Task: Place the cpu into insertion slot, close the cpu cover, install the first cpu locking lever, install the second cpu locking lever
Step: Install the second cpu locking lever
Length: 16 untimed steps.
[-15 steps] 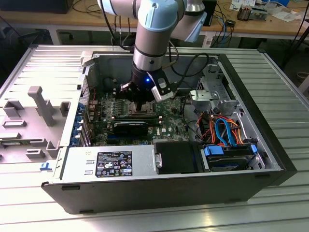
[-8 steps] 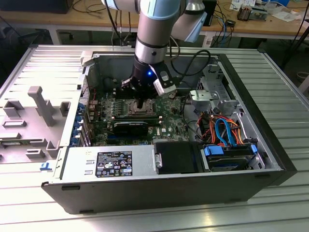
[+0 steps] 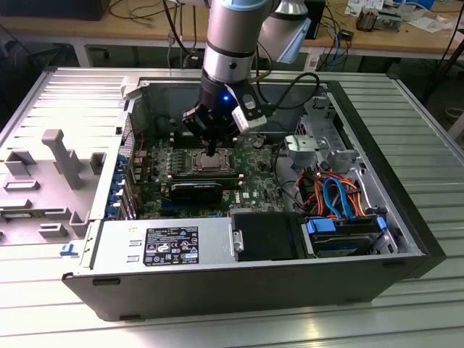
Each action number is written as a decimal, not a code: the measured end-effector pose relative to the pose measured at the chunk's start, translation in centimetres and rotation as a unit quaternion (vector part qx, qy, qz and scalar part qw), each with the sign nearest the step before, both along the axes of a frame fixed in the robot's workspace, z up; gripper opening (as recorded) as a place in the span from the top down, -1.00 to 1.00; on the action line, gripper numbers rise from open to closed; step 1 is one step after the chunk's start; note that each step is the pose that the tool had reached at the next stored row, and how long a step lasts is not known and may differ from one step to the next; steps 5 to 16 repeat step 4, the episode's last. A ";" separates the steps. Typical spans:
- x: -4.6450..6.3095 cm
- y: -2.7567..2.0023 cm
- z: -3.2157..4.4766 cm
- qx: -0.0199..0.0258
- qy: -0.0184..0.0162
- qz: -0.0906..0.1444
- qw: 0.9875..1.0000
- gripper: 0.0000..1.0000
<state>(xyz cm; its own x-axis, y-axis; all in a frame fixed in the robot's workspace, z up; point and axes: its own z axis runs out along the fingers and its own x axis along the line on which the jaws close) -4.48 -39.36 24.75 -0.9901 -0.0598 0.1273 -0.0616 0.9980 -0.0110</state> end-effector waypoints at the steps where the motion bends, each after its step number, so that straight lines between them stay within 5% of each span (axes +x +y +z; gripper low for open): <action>1: 0.0 0.00 0.02 0.000 0.000 0.000 1.000 0.79; 16: 0.0 0.00 0.04 0.000 0.000 0.000 1.000 0.79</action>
